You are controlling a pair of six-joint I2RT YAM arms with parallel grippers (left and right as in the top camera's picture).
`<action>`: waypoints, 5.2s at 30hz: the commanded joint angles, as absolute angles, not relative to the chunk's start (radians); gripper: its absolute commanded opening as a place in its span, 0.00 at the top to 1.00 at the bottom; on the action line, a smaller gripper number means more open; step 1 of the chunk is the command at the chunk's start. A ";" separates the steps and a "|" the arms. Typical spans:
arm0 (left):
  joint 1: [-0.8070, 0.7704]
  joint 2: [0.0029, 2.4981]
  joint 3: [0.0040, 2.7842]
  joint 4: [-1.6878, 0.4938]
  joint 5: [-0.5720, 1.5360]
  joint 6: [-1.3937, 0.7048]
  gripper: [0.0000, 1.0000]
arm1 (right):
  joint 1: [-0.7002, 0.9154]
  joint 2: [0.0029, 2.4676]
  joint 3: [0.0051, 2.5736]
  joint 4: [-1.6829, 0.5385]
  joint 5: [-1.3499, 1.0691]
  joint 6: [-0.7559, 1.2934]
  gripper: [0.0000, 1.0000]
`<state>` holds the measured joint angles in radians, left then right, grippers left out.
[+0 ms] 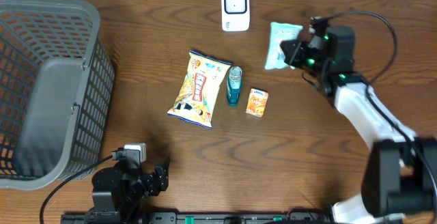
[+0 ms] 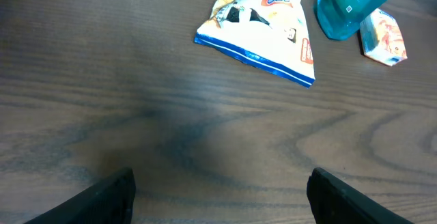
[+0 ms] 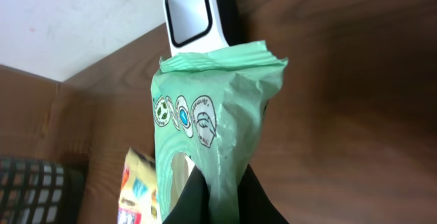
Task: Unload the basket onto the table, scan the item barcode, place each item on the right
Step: 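Lift the mint-green pack and carry it toward the white scanner, then hold the mint-green pack's face in front of the scanner window, then carry the mint-green pack off to the right table edge and release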
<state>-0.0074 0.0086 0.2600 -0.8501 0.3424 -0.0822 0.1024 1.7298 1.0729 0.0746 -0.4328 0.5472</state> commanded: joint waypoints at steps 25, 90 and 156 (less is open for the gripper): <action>-0.006 0.004 0.263 -0.863 0.355 -0.088 0.19 | 0.315 2.452 2.003 -0.117 -0.249 0.756 0.99; -0.006 0.004 0.263 -0.864 0.355 -0.088 0.20 | 0.125 1.973 1.999 -1.256 0.702 0.842 0.99; -0.006 0.004 0.263 -0.863 0.355 -0.088 0.20 | -0.661 1.178 1.468 -1.297 0.279 0.867 0.98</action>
<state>-0.0074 0.0086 0.2604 -0.8505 0.3428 -0.0822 -0.6800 1.1545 1.5372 -1.2877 0.2615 0.8242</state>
